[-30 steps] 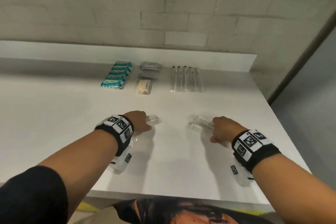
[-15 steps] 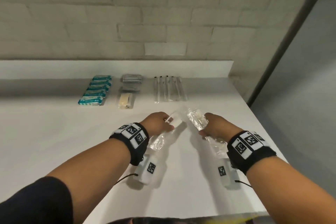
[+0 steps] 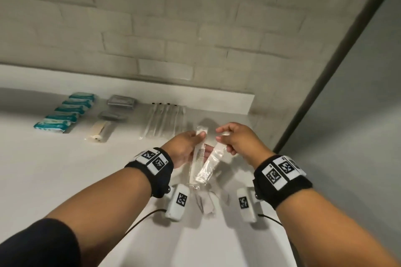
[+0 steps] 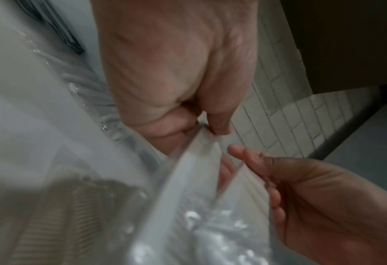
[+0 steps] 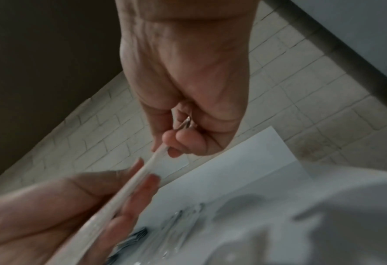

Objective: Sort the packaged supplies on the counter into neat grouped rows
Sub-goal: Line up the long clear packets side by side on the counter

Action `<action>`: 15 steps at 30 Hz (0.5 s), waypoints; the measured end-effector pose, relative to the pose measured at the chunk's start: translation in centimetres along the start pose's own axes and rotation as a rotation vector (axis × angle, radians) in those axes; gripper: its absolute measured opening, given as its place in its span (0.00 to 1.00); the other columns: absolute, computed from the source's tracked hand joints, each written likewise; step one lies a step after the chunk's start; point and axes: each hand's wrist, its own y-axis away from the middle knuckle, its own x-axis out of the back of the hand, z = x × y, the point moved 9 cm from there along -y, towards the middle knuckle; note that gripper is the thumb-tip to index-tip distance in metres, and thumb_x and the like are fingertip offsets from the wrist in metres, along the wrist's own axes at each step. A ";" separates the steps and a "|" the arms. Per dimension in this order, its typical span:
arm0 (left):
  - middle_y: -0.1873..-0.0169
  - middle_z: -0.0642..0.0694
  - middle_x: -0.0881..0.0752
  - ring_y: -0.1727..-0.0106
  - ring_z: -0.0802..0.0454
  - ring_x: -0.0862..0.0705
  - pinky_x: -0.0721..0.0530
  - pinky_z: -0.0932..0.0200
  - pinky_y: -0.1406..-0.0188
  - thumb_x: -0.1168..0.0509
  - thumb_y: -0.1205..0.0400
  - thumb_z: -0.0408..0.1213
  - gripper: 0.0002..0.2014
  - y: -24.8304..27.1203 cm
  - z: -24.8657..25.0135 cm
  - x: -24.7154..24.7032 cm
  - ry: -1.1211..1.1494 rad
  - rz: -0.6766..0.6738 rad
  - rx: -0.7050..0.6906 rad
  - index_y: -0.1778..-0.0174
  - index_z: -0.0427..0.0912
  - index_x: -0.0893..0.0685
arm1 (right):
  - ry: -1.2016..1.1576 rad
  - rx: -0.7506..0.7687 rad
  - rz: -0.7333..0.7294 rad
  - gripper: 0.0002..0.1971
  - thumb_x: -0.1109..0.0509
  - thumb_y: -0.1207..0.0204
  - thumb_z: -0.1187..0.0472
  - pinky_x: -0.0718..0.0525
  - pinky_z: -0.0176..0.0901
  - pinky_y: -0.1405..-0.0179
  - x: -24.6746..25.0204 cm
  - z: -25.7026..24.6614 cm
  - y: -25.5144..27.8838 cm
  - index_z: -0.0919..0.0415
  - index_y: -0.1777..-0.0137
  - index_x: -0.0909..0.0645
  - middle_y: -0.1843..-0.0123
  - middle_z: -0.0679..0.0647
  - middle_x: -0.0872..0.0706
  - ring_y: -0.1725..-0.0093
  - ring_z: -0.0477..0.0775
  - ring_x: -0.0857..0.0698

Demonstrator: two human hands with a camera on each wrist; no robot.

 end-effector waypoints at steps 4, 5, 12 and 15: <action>0.55 0.37 0.09 0.51 0.39 0.11 0.17 0.40 0.41 0.45 0.13 0.40 0.09 -1.1 1.4 1.6 -0.069 0.206 -0.070 0.43 0.38 0.27 | 0.000 -0.060 -0.023 0.05 0.30 0.25 0.70 0.22 0.36 0.80 3.0 1.6 -2.8 0.59 0.56 0.18 0.69 0.53 0.17 0.77 0.49 0.20; 0.53 0.39 0.09 0.47 0.40 0.12 0.19 0.41 0.40 0.42 0.17 0.42 0.12 -1.1 2.1 1.7 -0.155 0.218 -0.106 0.43 0.37 0.25 | -0.009 -0.077 0.005 0.06 0.31 0.25 0.72 0.21 0.37 0.79 3.7 1.9 -3.1 0.60 0.57 0.19 0.68 0.55 0.17 0.77 0.50 0.19; 0.48 0.45 0.14 0.50 0.49 0.20 0.25 0.59 0.51 0.45 0.21 0.27 0.15 -2.6 8.8 -1.1 -0.944 0.195 -0.460 0.52 0.46 0.15 | -0.233 -0.180 0.206 0.10 0.34 0.28 0.79 0.12 0.44 0.74 6.5 4.3 -5.0 0.65 0.63 0.23 0.62 0.62 0.19 0.75 0.55 0.13; 0.44 0.42 0.14 0.39 0.41 0.19 0.23 0.52 0.37 0.47 0.25 0.26 0.19 -3.3 8.5 -4.6 -1.422 -0.019 -0.649 0.50 0.44 0.13 | -0.063 -0.249 0.203 0.04 0.30 0.27 0.72 0.10 0.55 0.59 5.2 5.7 -5.5 0.65 0.62 0.20 0.67 0.59 0.17 0.73 0.55 0.15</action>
